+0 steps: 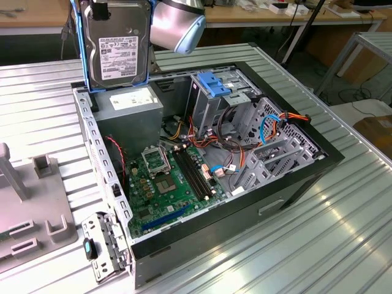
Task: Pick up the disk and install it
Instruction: 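Pick up the disk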
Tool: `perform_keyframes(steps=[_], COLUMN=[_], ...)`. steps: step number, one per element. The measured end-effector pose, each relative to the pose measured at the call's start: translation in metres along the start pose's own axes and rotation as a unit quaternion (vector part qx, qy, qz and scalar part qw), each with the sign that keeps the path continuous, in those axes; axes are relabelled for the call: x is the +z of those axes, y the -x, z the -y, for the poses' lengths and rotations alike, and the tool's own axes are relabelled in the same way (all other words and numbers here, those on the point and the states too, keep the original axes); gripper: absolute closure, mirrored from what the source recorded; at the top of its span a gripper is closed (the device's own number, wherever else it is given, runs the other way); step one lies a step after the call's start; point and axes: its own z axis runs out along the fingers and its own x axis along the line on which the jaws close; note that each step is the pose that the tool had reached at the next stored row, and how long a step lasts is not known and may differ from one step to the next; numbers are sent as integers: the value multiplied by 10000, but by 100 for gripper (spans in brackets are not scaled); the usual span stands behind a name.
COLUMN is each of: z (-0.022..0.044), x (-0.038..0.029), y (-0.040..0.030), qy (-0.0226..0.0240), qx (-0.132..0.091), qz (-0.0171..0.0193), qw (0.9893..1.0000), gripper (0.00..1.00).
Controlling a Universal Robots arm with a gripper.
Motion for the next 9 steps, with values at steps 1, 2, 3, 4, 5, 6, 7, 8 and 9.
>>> perform_keyframes(steps=[1, 2, 3, 4, 5, 6, 7, 8, 9], z=[1, 2, 3, 3, 4, 5, 5, 6, 9], x=[0, 0, 0, 0, 0, 0, 0, 0, 0], y=[0, 0, 0, 0, 0, 0, 0, 0, 0], qy=[0, 0, 0, 0, 0, 0, 0, 0, 0], qx=[0, 0, 0, 0, 0, 0, 0, 0, 0], qz=[0, 0, 0, 0, 0, 0, 0, 0, 0], qw=[10000, 10000, 10000, 10000, 10000, 10000, 10000, 10000, 10000], gripper=[64, 64, 64, 64, 64, 64, 64, 64, 64])
